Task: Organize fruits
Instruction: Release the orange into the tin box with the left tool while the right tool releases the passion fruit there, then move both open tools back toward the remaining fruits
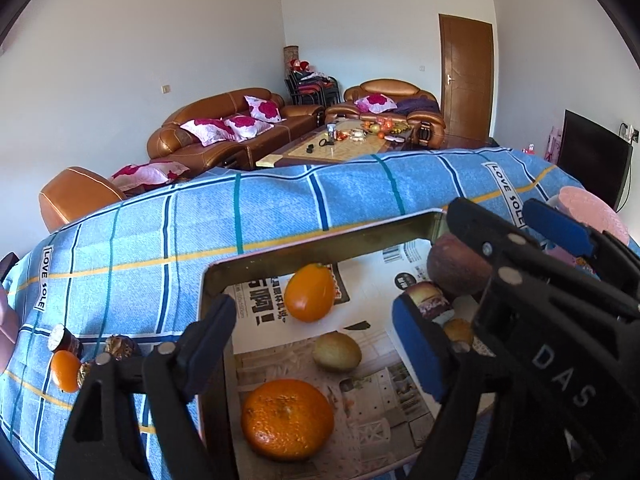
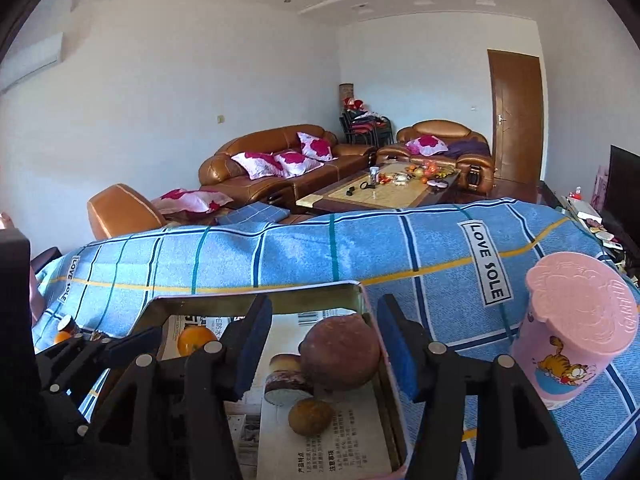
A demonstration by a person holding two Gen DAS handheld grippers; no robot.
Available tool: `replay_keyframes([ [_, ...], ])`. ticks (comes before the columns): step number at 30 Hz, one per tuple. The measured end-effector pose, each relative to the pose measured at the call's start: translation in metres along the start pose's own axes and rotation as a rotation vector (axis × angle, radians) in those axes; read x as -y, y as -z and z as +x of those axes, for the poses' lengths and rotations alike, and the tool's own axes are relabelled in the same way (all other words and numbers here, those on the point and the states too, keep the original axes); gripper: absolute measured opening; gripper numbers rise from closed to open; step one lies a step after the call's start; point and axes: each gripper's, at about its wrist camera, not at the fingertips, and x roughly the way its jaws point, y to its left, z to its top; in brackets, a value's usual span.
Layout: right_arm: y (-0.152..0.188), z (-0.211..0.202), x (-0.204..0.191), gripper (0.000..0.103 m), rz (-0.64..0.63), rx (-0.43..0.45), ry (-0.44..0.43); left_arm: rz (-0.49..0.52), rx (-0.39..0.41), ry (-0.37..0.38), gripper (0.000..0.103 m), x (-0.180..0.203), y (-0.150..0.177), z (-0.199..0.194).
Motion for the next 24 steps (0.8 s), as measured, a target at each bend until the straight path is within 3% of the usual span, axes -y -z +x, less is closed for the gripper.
replay_keyframes([
  [2, -0.001, -0.005, 0.002, 0.071, 0.004, 0.026, 0.031, -0.005, 0.023, -0.006, 0.100, -0.001, 0.000, -0.004],
  [3, -0.002, -0.007, 0.004, 0.071, 0.004, 0.036, 0.048, -0.012, 0.035, -0.010, 0.101, -0.002, 0.000, -0.006],
  [10, -0.006, -0.014, 0.014, 0.072, 0.035, 0.082, 0.111, -0.041, 0.076, -0.024, 0.102, -0.008, 0.000, -0.014],
  [18, -0.001, -0.019, 0.009, 0.072, -0.004, 0.101, 0.150, -0.008, 0.126, -0.099, 0.102, -0.011, 0.003, -0.025],
  [24, 0.002, -0.029, 0.015, 0.072, 0.035, 0.133, 0.175, -0.035, 0.139, -0.081, 0.103, -0.023, 0.008, -0.034],
])
